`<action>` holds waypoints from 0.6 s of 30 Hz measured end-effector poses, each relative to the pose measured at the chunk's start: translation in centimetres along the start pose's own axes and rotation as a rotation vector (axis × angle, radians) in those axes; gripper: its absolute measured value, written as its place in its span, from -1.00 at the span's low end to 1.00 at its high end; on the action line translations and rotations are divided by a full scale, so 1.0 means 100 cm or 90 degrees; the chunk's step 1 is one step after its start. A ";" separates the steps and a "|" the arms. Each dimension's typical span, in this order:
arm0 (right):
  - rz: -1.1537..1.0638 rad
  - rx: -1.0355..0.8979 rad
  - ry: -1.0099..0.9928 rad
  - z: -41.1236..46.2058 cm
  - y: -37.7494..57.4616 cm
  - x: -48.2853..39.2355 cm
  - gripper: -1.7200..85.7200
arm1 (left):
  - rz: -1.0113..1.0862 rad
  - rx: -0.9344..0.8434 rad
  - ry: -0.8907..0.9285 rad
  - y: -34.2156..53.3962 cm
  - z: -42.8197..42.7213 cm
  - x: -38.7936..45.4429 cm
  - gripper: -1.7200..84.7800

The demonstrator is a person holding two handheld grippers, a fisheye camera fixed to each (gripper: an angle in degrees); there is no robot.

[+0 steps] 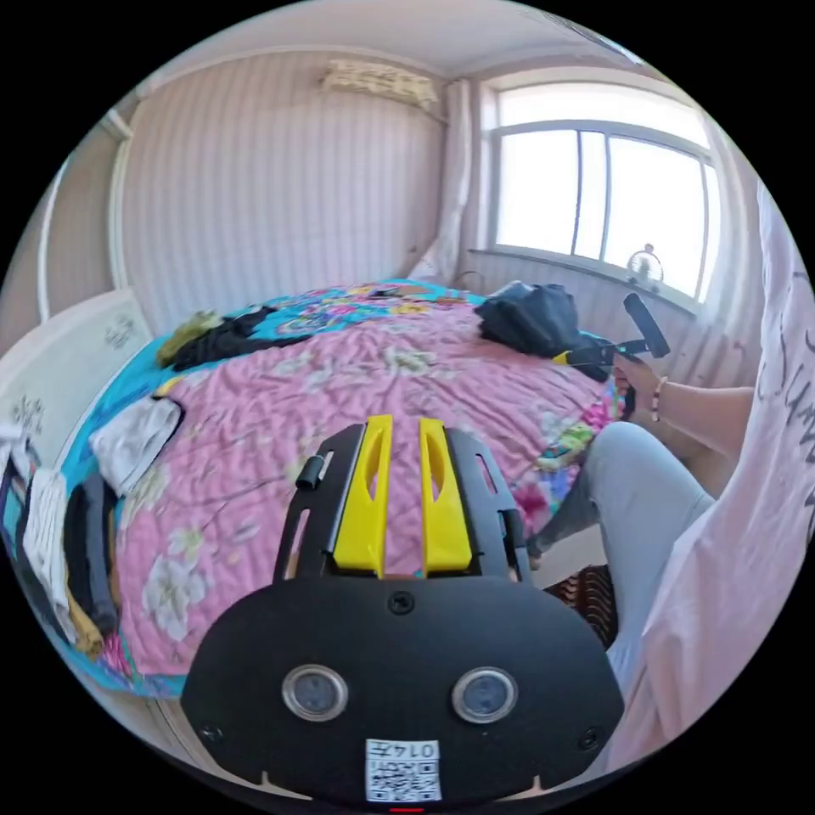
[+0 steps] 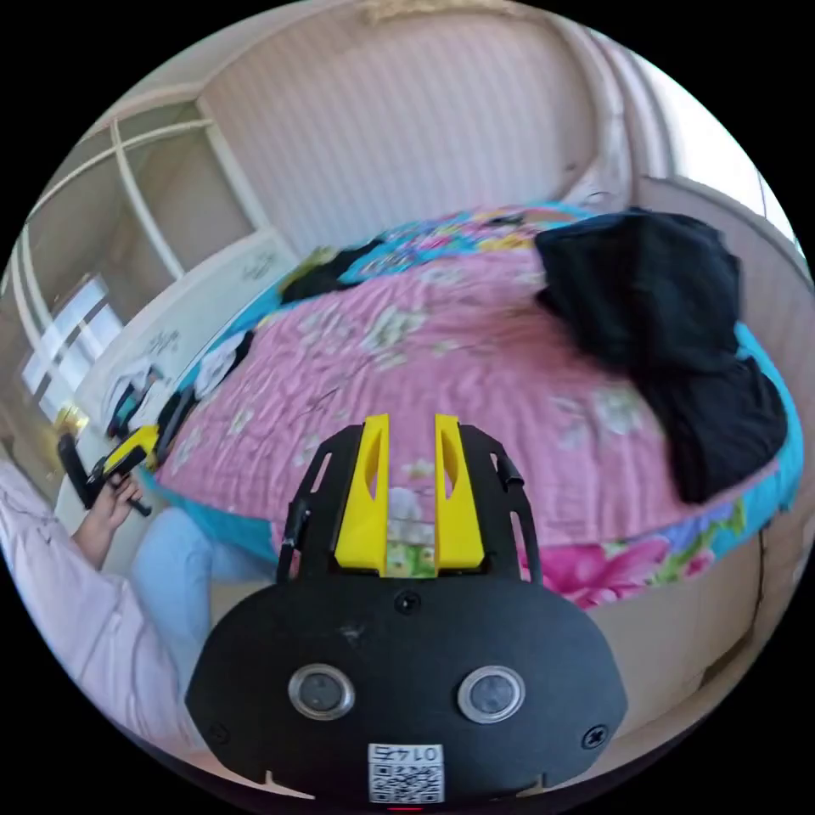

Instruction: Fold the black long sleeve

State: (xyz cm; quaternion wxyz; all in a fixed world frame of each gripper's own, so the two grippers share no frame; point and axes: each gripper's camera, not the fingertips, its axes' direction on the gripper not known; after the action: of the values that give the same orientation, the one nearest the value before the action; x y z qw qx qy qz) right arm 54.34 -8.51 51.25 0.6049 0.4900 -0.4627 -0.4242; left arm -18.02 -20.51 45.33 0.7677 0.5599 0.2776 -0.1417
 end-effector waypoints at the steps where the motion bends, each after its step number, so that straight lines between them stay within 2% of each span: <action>1: 0.049 0.070 0.058 -0.032 0.009 0.021 -0.77 | 0.032 0.006 0.034 -0.015 0.012 0.030 -0.75; 4: 0.121 0.228 0.146 -0.085 0.015 0.060 -0.75 | 0.088 0.001 0.071 -0.054 0.046 0.103 -0.66; 6: 0.154 0.291 0.215 -0.102 0.011 0.084 -0.74 | 0.120 -0.012 0.101 -0.075 0.067 0.142 -0.67; 10: 0.357 0.359 0.337 -0.126 0.000 0.165 -0.59 | 0.157 -0.058 0.186 -0.115 0.118 0.218 -0.72; 12: 0.404 0.364 0.344 -0.137 0.004 0.189 -0.56 | 0.177 -0.064 0.208 -0.128 0.143 0.249 -0.72; 18: 0.497 0.346 0.262 -0.162 0.003 0.230 -0.61 | 0.380 -0.101 0.274 -0.184 0.258 0.377 -0.68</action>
State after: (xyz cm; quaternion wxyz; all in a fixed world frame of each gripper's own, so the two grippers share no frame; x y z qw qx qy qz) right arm 75.06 -27.49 53.37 0.6473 0.4937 -0.5761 0.0735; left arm 9.54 -47.31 14.60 0.7403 0.5719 0.2672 0.2315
